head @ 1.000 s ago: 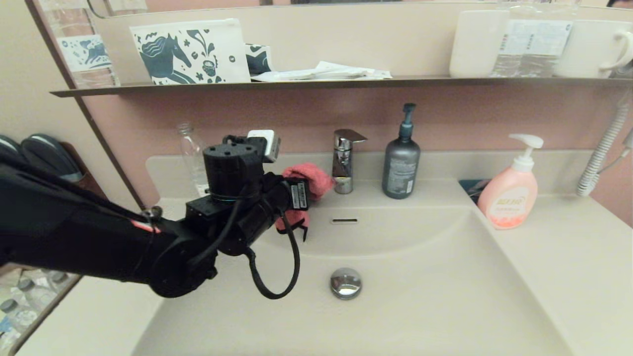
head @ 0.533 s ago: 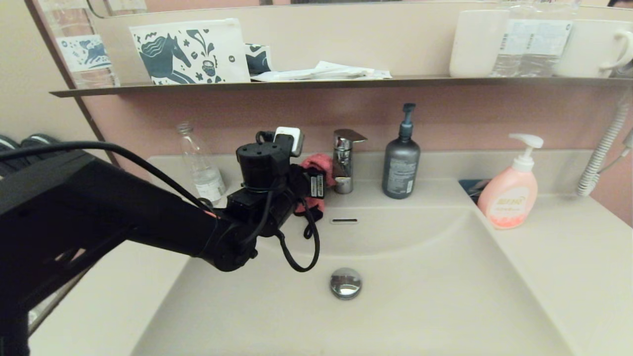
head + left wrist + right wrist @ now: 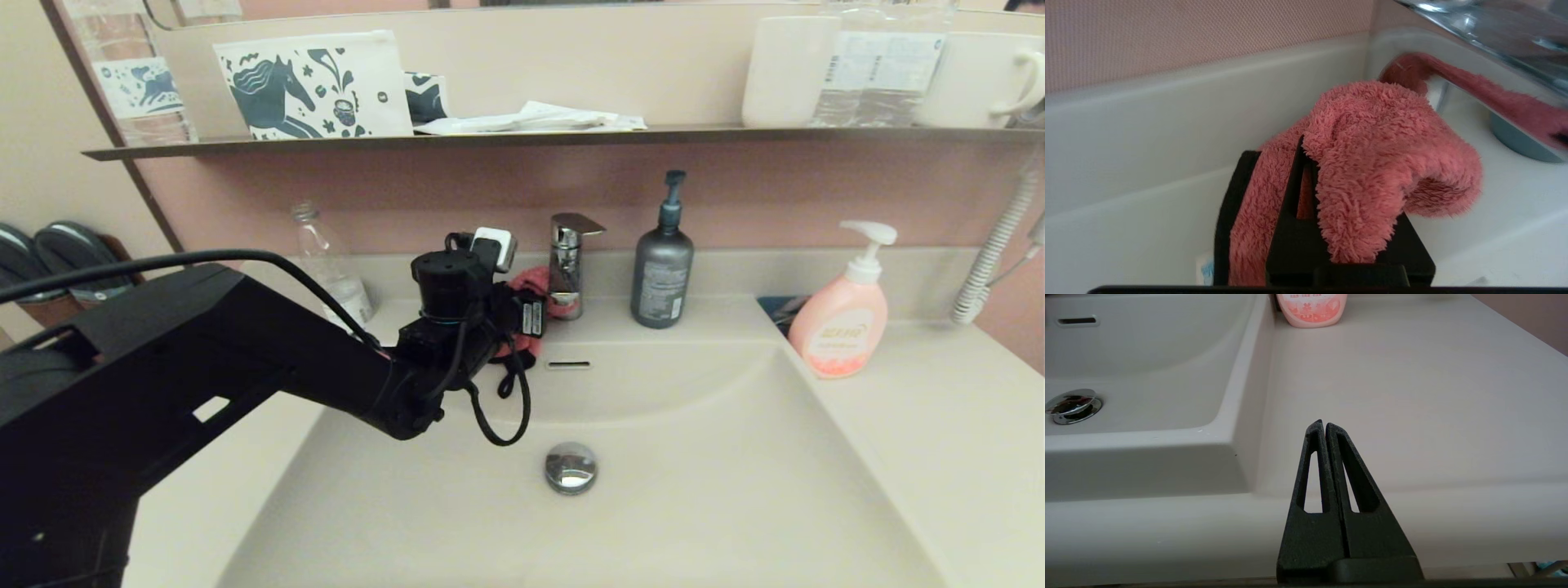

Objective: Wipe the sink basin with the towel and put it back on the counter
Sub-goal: Wipe the sink

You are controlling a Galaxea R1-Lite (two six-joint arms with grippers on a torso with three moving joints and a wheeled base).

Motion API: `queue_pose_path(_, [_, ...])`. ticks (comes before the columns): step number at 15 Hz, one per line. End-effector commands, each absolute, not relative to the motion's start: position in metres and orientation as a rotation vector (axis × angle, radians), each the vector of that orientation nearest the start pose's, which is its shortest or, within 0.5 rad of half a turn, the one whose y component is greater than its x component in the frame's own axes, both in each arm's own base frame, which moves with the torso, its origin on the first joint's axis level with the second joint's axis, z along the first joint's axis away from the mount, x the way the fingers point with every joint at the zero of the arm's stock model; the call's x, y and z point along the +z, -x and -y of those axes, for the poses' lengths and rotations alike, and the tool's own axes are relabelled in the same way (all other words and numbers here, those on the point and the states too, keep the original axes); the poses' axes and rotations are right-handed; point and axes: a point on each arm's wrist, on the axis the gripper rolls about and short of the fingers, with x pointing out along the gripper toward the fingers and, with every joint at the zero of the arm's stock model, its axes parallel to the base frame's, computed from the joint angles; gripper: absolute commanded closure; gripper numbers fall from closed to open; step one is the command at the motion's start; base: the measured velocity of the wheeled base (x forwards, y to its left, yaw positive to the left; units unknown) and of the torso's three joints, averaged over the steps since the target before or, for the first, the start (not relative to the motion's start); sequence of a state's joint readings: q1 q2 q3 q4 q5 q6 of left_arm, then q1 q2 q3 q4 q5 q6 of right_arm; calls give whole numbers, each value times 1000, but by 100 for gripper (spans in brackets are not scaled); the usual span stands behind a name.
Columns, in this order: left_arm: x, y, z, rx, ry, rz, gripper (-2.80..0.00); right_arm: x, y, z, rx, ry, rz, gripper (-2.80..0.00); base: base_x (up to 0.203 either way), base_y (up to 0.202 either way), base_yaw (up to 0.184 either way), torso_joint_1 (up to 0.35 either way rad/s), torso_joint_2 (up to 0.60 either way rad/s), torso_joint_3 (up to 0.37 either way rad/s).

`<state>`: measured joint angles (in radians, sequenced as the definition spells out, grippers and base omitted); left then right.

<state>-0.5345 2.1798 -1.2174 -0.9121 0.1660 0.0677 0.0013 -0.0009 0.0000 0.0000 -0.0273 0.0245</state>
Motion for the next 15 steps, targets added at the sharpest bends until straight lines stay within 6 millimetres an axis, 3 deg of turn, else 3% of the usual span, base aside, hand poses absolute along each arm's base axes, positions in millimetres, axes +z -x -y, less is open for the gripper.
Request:
queue_pose_path(1, [136,-392,211,-373,-91,-35,0,75,23,1,-26,-25,0,0,0,0,0,0,0,0])
queue_pose_path(9, [105,-408,180,-342,-257,-160,0,75,23,1,-26,-25,0,0,0,0,0,0,0,0])
queue_pose_path(15, [120,-408,146,-305,-265,-190,0,75,23,1,-26,-25,0,0,0,0,0,0,0,0])
